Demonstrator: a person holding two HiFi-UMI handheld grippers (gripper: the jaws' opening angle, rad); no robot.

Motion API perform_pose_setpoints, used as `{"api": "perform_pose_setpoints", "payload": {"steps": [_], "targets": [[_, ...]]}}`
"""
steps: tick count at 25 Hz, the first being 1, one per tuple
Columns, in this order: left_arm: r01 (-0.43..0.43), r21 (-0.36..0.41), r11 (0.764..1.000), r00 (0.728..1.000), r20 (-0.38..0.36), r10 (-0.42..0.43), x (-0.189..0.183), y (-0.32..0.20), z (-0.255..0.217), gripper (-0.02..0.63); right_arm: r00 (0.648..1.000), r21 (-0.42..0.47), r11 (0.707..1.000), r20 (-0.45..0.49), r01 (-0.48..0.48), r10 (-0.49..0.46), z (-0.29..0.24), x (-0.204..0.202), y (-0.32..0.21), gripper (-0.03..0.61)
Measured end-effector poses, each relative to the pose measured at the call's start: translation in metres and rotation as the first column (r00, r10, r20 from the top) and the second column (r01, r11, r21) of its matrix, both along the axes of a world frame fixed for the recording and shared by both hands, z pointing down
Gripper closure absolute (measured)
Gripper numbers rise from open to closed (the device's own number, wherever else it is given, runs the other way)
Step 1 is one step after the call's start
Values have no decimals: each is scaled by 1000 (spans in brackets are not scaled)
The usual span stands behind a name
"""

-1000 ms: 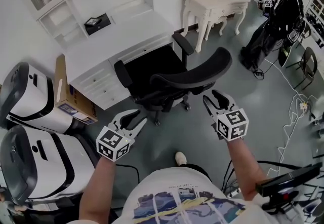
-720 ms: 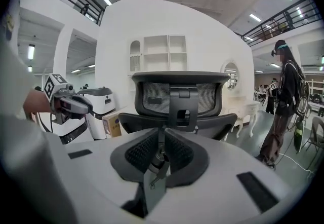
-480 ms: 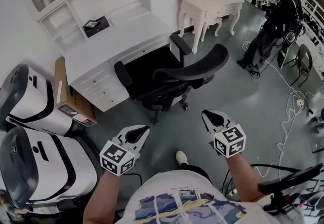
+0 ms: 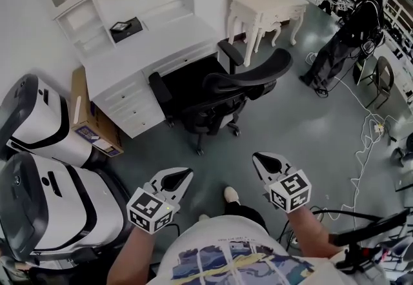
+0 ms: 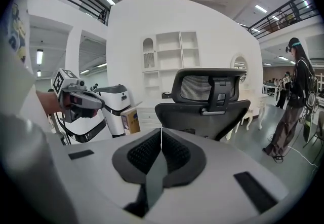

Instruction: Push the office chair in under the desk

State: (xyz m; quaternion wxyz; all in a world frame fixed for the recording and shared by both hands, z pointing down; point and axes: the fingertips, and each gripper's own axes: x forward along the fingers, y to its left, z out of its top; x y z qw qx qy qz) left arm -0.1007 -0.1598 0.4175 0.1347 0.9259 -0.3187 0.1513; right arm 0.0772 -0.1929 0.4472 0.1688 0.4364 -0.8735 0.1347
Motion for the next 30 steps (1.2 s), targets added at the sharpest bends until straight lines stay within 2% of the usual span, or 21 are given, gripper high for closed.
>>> {"api": "perform_pose_setpoints", "payload": {"steps": [6, 10, 17, 30], "targets": [[-8, 13, 1000, 999, -35, 9, -4, 30, -13, 600, 1000, 11, 1000, 15, 15, -15, -8, -19, 36, 552], [-33, 27, 999, 999, -28, 33, -2, 48, -18, 600, 999, 12, 999, 7, 40, -41, -11, -30, 58, 552], [-42, 21, 999, 998, -41, 43, -7, 71, -16, 601, 996, 25, 996, 4, 89, -89, -16, -51, 77, 552], [-6, 10, 1000, 1000, -28, 7, -22, 89, -6, 601, 986, 38, 986, -21, 163, -163, -15, -77, 92, 554]]}}
